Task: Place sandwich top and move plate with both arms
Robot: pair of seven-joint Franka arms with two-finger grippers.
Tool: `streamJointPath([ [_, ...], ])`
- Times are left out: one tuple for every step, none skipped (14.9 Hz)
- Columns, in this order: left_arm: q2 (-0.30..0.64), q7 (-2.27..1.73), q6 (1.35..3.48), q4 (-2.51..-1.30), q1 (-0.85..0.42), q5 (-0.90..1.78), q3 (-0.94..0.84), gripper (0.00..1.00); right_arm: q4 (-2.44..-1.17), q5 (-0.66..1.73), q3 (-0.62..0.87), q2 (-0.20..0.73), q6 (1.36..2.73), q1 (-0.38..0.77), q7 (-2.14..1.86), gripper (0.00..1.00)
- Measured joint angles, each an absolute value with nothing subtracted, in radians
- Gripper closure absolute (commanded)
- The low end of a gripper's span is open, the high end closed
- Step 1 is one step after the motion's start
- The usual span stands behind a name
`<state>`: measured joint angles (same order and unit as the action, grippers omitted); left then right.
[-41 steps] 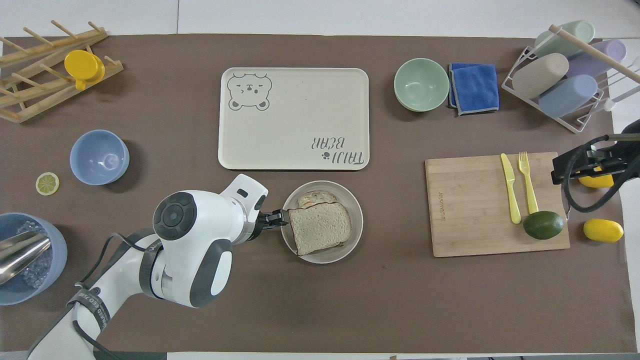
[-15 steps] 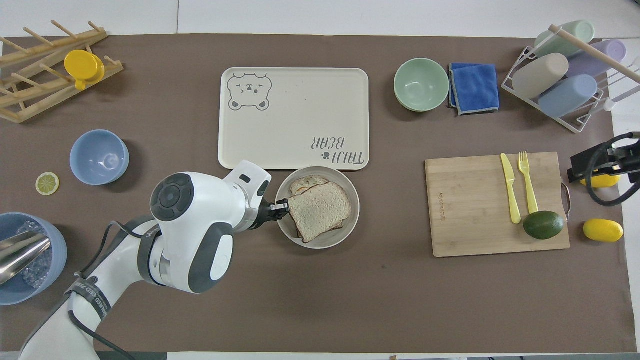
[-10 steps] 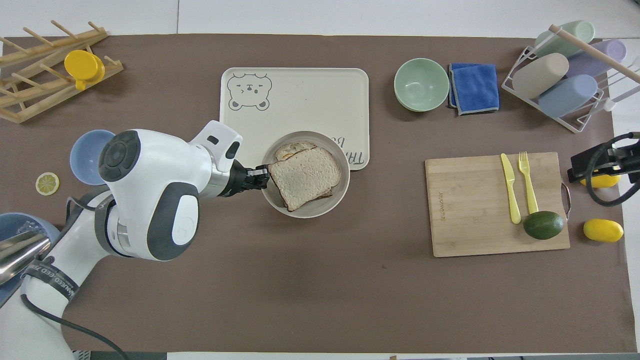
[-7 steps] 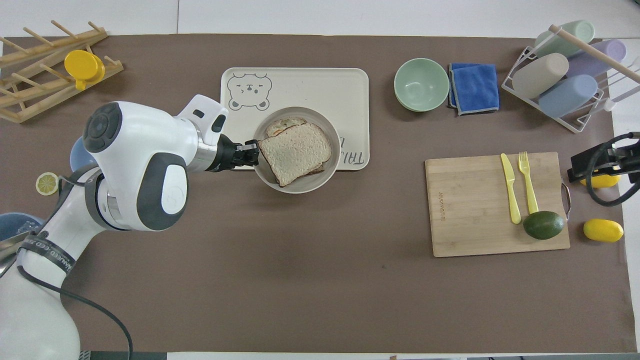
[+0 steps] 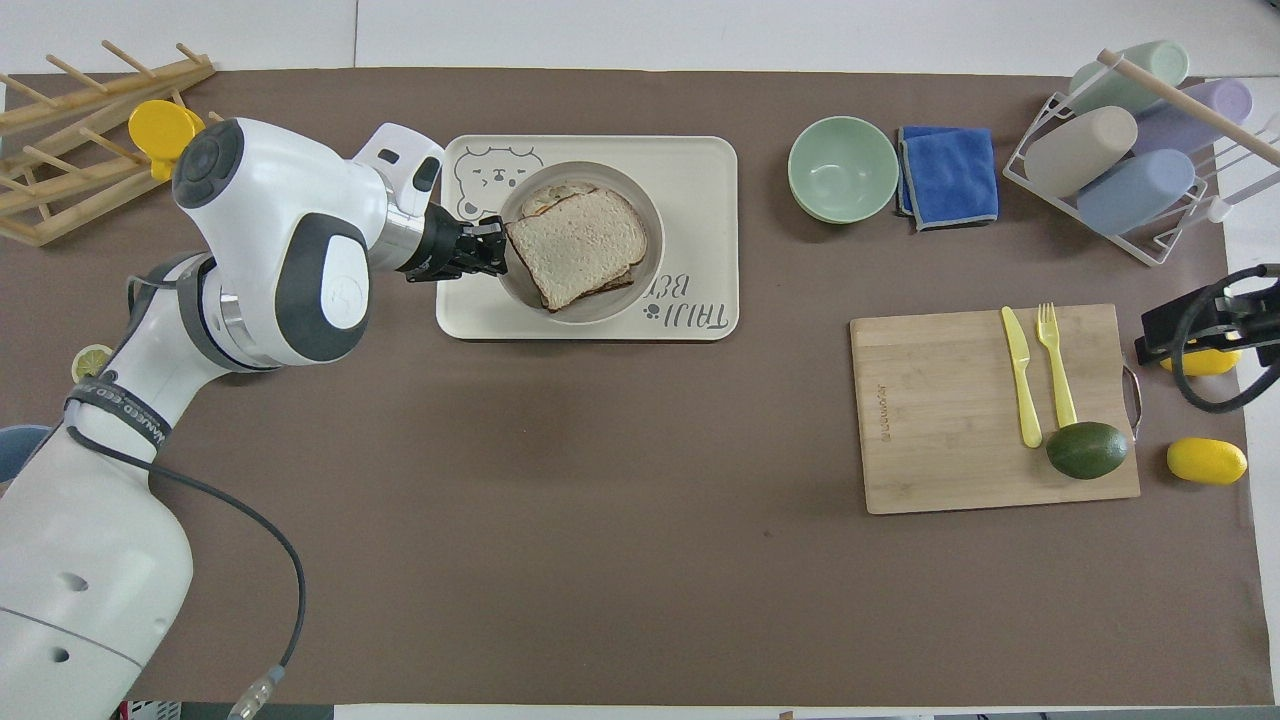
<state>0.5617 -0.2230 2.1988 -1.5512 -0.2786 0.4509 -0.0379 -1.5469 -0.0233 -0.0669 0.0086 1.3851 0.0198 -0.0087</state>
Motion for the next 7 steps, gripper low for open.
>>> streamJointPath([
  [0.577,-0.208,2.201,-1.538,-0.279,0.447,-0.038,1.0,-1.547,-0.023,-0.067,0.009,1.385,0.02,-0.009,0.0],
  [0.584,-0.196,2.206,-1.534,-0.28,0.442,-0.039,1.0,-1.547,-0.023,-0.067,0.009,1.385,0.02,-0.009,0.0],
  [0.586,-0.188,2.213,-1.535,-0.282,0.438,-0.04,1.0,-1.547,-0.023,-0.067,0.009,1.385,0.02,-0.009,0.0],
  [0.587,-0.178,2.217,-1.539,-0.283,0.436,-0.042,1.0,-1.547,-0.023,-0.067,0.009,1.385,0.02,-0.009,0.0],
  [0.589,-0.17,2.222,-1.542,-0.284,0.435,-0.043,1.0,-1.547,-0.023,-0.067,0.009,1.385,0.02,-0.009,0.0],
  [0.59,-0.167,2.225,-1.544,-0.284,0.435,-0.043,1.0,-1.547,-0.023,-0.067,0.009,1.385,0.02,-0.009,0.0],
  [0.59,-0.164,2.226,-1.545,-0.284,0.434,-0.043,1.0,-1.547,-0.023,-0.067,0.009,1.385,0.02,-0.009,0.0],
])
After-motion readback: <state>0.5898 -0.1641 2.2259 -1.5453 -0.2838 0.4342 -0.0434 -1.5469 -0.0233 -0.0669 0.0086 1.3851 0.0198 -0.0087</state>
